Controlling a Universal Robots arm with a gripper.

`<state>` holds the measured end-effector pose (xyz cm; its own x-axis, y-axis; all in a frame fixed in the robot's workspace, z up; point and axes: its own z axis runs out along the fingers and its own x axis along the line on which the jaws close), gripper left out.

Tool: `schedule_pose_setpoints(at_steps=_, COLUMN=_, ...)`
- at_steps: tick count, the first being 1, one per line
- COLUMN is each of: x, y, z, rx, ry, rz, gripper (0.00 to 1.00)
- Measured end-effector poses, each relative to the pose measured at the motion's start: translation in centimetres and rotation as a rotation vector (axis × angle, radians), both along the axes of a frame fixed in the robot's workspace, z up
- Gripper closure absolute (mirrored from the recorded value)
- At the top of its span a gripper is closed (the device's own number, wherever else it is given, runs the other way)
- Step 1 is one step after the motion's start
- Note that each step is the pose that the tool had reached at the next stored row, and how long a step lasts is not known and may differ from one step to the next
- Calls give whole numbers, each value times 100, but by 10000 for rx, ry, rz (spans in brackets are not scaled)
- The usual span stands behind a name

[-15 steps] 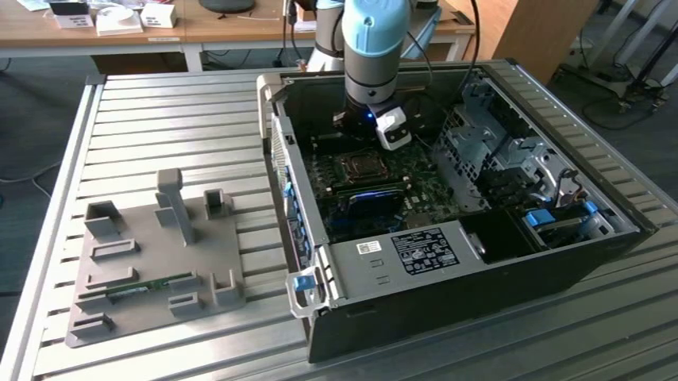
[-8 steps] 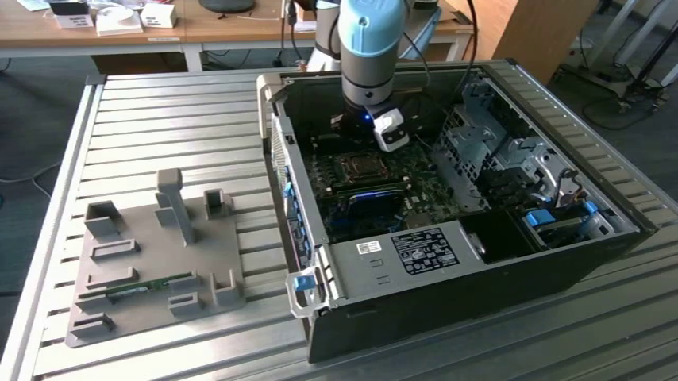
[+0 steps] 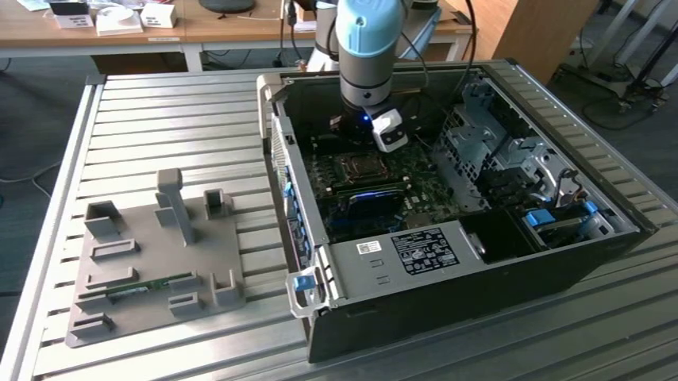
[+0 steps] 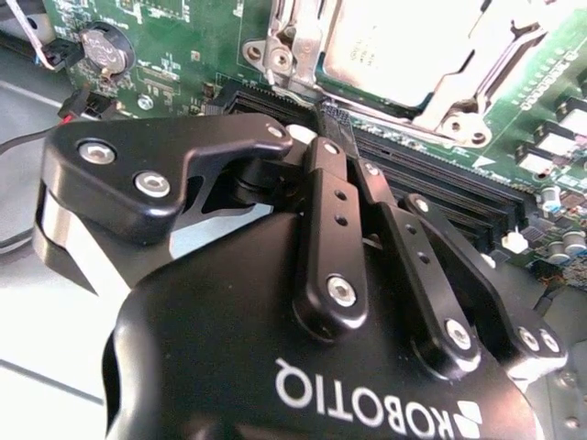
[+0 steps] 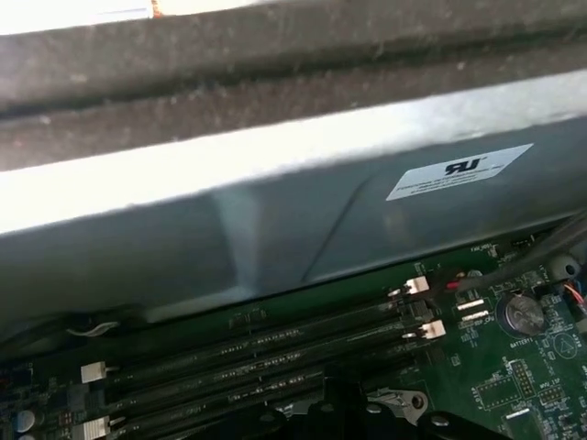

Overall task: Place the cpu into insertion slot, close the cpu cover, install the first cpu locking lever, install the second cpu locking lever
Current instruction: 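Install the first cpu locking lever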

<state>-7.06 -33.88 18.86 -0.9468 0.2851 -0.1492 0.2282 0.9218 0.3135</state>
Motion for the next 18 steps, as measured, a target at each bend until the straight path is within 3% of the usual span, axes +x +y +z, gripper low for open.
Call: schedule_pose_setpoints(at_steps=18, x=-7, y=6, z=-16, rx=-11, ry=-6, rz=-1, gripper=89)
